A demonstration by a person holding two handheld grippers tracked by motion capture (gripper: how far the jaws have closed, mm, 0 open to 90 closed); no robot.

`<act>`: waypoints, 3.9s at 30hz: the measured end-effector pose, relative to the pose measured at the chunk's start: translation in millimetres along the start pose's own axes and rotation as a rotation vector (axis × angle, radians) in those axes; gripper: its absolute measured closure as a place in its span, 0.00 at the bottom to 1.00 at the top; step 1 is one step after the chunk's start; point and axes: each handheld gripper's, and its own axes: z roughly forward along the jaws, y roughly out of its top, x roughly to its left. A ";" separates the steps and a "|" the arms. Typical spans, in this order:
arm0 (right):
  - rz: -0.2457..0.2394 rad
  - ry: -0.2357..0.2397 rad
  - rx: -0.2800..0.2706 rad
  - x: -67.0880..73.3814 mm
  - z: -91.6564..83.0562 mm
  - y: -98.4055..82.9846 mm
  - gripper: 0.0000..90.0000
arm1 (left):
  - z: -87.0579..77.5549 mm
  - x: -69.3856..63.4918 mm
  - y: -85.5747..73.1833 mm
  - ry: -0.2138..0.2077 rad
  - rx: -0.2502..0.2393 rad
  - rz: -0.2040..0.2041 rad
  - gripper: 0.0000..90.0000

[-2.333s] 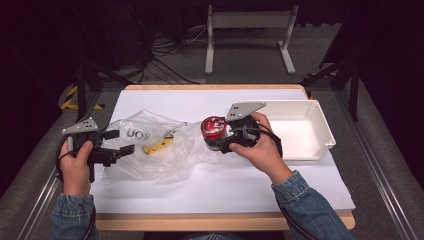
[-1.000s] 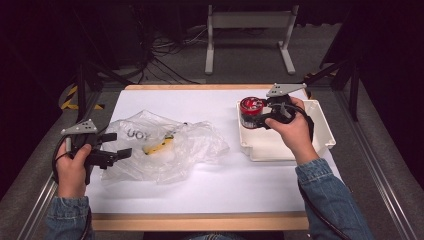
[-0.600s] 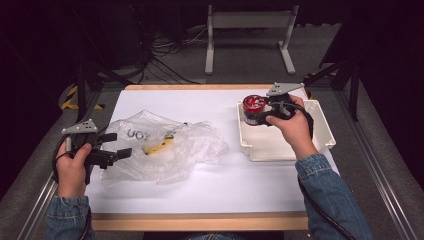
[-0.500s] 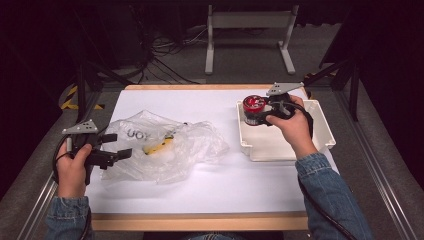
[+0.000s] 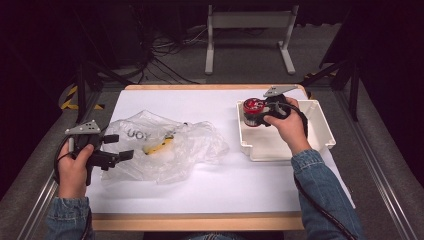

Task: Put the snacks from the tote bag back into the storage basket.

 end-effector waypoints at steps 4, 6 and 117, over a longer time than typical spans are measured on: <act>0.010 -0.003 0.004 -4.4 6.0 -6.2 0.27 | 1.4 -0.6 0.2 -0.007 0.003 0.000 0.04; 0.012 -0.007 0.010 -6.5 9.9 -10.4 0.27 | 1.6 -1.0 0.8 -0.004 0.003 0.004 0.04; -0.043 0.302 0.001 119.6 -69.9 -3.3 0.05 | 9.2 -21.5 4.0 -0.044 0.078 0.141 0.04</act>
